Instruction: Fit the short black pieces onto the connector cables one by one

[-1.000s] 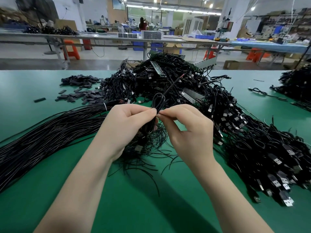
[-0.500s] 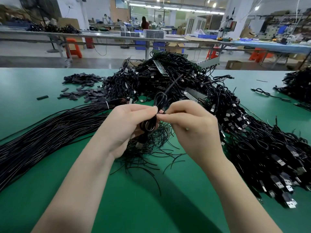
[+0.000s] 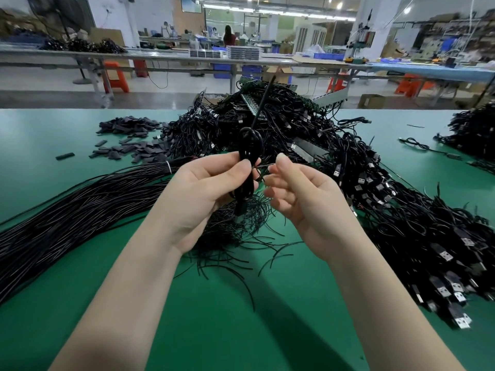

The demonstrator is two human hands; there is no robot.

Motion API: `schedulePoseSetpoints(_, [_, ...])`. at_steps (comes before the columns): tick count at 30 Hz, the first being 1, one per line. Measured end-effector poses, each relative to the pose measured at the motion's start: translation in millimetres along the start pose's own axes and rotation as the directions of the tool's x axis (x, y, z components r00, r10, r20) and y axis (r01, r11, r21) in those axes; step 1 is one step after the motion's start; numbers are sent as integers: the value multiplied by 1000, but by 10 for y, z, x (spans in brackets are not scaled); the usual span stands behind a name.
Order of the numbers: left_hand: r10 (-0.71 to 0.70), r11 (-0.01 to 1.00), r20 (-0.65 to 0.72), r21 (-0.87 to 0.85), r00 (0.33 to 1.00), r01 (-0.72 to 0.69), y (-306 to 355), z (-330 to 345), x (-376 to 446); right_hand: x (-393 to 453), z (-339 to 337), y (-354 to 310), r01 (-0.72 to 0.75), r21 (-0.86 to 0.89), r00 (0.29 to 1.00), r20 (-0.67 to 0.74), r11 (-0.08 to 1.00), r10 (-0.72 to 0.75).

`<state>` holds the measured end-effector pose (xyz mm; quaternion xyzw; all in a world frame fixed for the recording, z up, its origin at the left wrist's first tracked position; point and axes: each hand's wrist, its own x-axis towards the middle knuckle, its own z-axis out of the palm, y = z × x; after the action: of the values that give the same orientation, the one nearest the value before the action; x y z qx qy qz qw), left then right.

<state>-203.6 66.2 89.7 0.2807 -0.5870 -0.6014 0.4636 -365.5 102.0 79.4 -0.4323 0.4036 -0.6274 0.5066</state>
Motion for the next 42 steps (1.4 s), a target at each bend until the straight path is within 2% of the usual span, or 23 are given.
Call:
schedulePoseSetpoints(3, [55,997,-4,58,998,-55,12,-16,3,-11,3,2,-23,-147,999,38,989,29])
schedulePoseSetpoints(8, [99,980,30,168,995,-103,-25,16,0,-35,-14,-40,0,-127,998,66,992,8])
schedulePoseSetpoints(12, [142,949,-37,288,989,-126,-58,4,15,-34,-21,-43,33,-155,999,43,987,-26])
schedulePoseSetpoints(16, [207,929,-72,326,976,-173,-75,13,21,-43,20,-21,26,-74,998,62,997,-22])
schedulePoseSetpoints(18, [237,912,-85,363,968,-192,-78,18,20,-39,53,6,89,-71,996,31,993,-87])
schedulePoseSetpoints(20, [258,912,-106,356,960,-206,-81,28,19,-22,85,55,229,-184,969,-49,956,-242])
schedulePoseSetpoints(21, [249,918,-130,347,960,-191,-78,30,20,-15,98,88,323,-305,931,-68,896,-359])
schedulePoseSetpoints(22, [213,930,-154,333,965,-152,-72,33,21,-10,104,121,428,-452,864,-51,783,-501])
schedulePoseSetpoints(23, [141,950,-164,301,976,-87,-55,33,19,-9,99,154,531,-600,759,22,598,-651])
schedulePoseSetpoints(25, [-91,982,-105,156,990,107,-17,34,10,4,63,211,639,-759,489,272,128,-829])
schedulePoseSetpoints(26, [-196,978,-53,61,979,199,4,36,3,13,39,233,650,-758,373,382,-55,-845])
schedulePoseSetpoints(27, [-248,969,-19,-8,969,248,19,35,-1,23,26,237,655,-742,313,437,-142,-843])
schedulePoseSetpoints(28, [-245,969,-19,-23,969,244,18,29,3,40,12,234,663,-735,308,440,-141,-843])
schedulePoseSetpoints(29, [-206,979,-46,-11,977,206,11,24,13,50,6,223,674,-736,352,401,-69,-846])
schedulePoseSetpoints(30, [-145,989,-82,11,986,147,-3,22,25,49,6,211,676,-732,446,314,86,-838])
schedulePoseSetpoints(31, [-83,996,-122,32,989,87,-16,17,30,40,18,191,647,-693,585,185,318,-790])
schedulePoseSetpoints(32, [-27,997,-158,62,987,37,-37,9,41,30,41,161,560,-582,748,49,590,-662])
schedulePoseSetpoints(33, [24,995,-182,103,983,-5,-52,-2,44,29,55,137,415,-411,882,-38,812,-470])
schedulePoseSetpoints(34, [70,986,-190,161,979,-39,-74,-23,48,32,61,118,262,-259,955,-66,930,-288])
schedulePoseSetpoints(35, [98,976,-184,212,978,-58,-91,-35,47,38,45,106,153,-184,984,-66,971,-168])
schedulePoseSetpoints(37, [125,962,-161,262,979,-80,-102,-43,50,40,12,94,34,-126,998,-48,991,-40])
schedulePoseSetpoints(40, [142,950,-113,294,983,-104,-101,-20,47,33,3,71,-81,-36,997,10,996,82])
schedulePoseSetpoints(42, [166,939,-57,315,985,-140,-110,1,38,27,15,66,-105,-4,994,33,994,105])
